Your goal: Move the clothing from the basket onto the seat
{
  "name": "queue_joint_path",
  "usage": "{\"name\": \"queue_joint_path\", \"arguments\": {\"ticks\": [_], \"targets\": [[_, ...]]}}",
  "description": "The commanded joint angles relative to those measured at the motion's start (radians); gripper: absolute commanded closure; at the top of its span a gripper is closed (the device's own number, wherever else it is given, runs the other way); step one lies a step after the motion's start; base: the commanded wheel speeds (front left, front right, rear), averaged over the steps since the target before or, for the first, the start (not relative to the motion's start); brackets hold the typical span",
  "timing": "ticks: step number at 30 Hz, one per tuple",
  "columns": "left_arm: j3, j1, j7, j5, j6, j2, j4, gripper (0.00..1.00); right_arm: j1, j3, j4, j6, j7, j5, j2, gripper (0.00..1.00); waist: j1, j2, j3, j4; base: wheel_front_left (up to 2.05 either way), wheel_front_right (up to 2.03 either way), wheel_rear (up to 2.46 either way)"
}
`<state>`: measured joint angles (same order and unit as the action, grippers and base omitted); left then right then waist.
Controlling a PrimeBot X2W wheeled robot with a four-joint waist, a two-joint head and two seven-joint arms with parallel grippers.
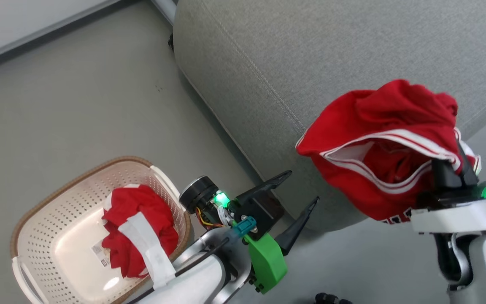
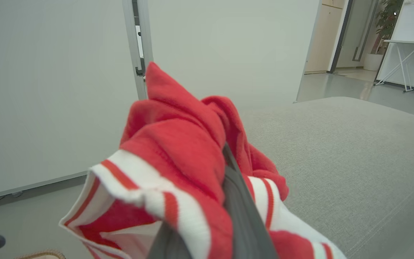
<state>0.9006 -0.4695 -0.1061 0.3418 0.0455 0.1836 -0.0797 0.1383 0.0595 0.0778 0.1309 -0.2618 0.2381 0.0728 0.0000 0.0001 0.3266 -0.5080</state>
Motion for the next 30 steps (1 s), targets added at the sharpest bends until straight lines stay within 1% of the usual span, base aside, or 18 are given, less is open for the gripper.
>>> {"name": "queue_joint_path", "arguments": {"ticks": [1, 5, 9, 11, 15, 18, 20, 23, 24, 27, 28, 29, 30], "targets": [[0.001, -0.030, -0.016, -0.018, 0.006, 0.016, 0.006, 0.00, 0.050, 0.011, 0.008, 0.000, -0.005, 0.002, 0.013, 1.00, 0.0000, -0.0001, 0.102, 0.001, 0.00, 0.00, 0.00], [0.013, -0.080, -0.066, -0.036, 0.011, 0.020, 0.038, 0.00, 0.164, 0.053, 0.002, 0.000, -0.005, 0.020, 0.065, 1.00, 0.0000, -0.0001, 0.203, 0.037, 0.00, 0.00, 0.00], [0.020, -0.149, -0.107, -0.076, 0.018, 0.030, 0.072, 0.00, 0.313, 0.117, -0.026, 0.000, -0.005, 0.041, 0.143, 1.00, 0.0000, -0.0001, 0.310, 0.082, 0.00, 0.00, 0.00], [0.018, -0.178, -0.120, -0.087, 0.018, 0.030, 0.090, 0.00, 0.394, 0.141, -0.059, 0.000, -0.005, 0.061, 0.185, 1.00, 0.0000, -0.0001, 0.355, 0.104, 0.00, 0.00, 0.00], [0.020, -0.229, -0.140, -0.111, 0.021, 0.028, 0.121, 0.00, 0.535, 0.177, -0.148, 0.000, -0.005, 0.088, 0.280, 1.00, 0.0000, -0.0001, 0.430, 0.151, 0.00, 0.00, 0.00], [0.017, -0.256, -0.144, -0.123, 0.018, 0.024, 0.138, 0.00, 0.621, 0.179, -0.228, 0.000, -0.005, 0.078, 0.356, 1.00, 0.0000, -0.0001, 0.473, 0.187, 0.00, 0.00, 0.00], [0.015, -0.265, -0.138, -0.128, 0.013, 0.022, 0.143, 0.00, 0.652, 0.180, -0.283, -0.001, -0.005, 0.065, 0.391, 1.00, 0.0000, -0.0001, 0.490, 0.209, 0.00, 0.00, 0.00], [0.014, -0.273, -0.126, -0.133, 0.005, 0.015, 0.139, 0.00, 0.680, 0.151, -0.370, -0.001, -0.004, 0.034, 0.431, 1.00, 0.0000, -0.0001, 0.502, 0.239, 0.00, 0.00, 0.00], [0.013, -0.272, -0.120, -0.130, 0.000, 0.011, 0.136, 0.00, 0.693, 0.136, -0.434, -0.001, -0.004, 0.024, 0.446, 1.00, 0.0000, -0.0001, 0.506, 0.255, 0.00, 0.00, 0.00], [0.008, -0.266, -0.112, -0.122, -0.010, 0.005, 0.132, 0.00, 0.702, 0.138, -0.512, -0.001, -0.004, 0.020, 0.443, 1.00, 0.0000, -0.0001, 0.504, 0.269, 0.00, 0.00, 0.00], [0.005, -0.264, -0.110, -0.119, -0.013, 0.006, 0.132, 0.00, 0.702, 0.139, -0.525, -0.001, -0.004, 0.021, 0.436, 0.90, 0.0000, -0.0001, 0.502, 0.270, 0.00, 0.00, 0.00], [-0.004, -0.259, -0.106, -0.115, -0.021, 0.006, 0.129, 0.00, 0.700, 0.156, -0.541, -0.001, -0.004, 0.015, 0.425, 0.55, 0.0000, -0.0001, 0.498, 0.273, 0.00, 0.00, 0.00], [-0.010, -0.255, -0.101, -0.110, -0.026, 0.006, 0.127, 0.00, 0.694, 0.167, -0.544, -0.001, -0.004, 0.009, 0.420, 0.00, 0.0000, -0.0001, 0.493, 0.273, 0.00, 0.00, 0.00]]}}
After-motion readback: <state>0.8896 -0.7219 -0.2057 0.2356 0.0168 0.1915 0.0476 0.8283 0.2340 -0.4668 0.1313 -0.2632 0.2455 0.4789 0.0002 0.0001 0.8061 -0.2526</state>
